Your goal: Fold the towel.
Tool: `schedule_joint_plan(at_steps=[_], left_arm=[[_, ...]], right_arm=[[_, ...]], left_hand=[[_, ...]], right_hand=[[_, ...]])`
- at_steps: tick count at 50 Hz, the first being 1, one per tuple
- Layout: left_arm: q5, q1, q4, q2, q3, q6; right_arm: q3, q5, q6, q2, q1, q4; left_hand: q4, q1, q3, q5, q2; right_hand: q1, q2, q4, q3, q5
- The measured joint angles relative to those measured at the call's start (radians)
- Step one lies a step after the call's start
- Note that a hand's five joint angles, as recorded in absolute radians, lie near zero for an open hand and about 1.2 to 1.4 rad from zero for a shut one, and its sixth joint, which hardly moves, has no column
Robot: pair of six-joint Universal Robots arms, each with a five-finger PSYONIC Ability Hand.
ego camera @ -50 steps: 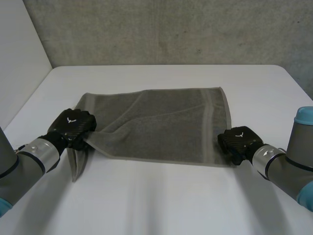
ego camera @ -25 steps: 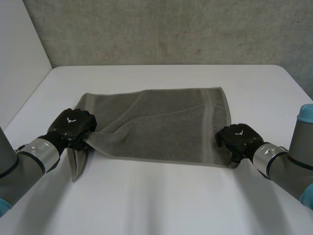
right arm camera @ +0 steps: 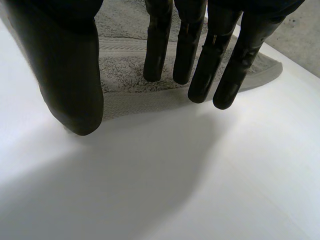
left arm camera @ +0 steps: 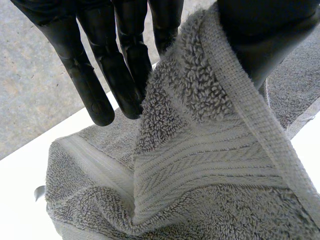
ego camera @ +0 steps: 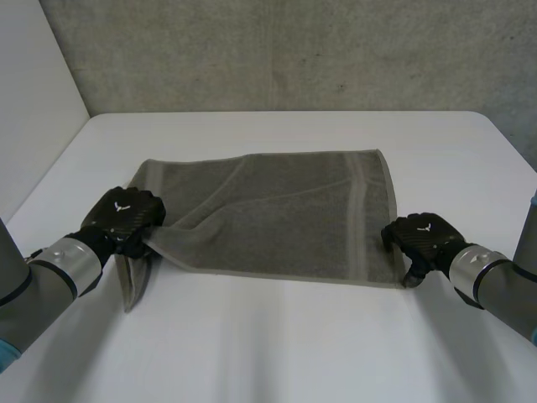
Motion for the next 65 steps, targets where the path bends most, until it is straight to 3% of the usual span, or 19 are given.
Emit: schedule_joint_plan(at_steps=[65], left_arm=[[0.002, -0.003, 0.001, -0.006, -0.009, 0.000]], right_arm=[[0.020, -0.007, -0.005, -0.016, 0.009, 0.016]], left_hand=[[-0.003, -0.004, -0.003, 0.000, -0.001]], right_hand=[[-0.052, -0.029, -0.053, -0.055, -0.094]])
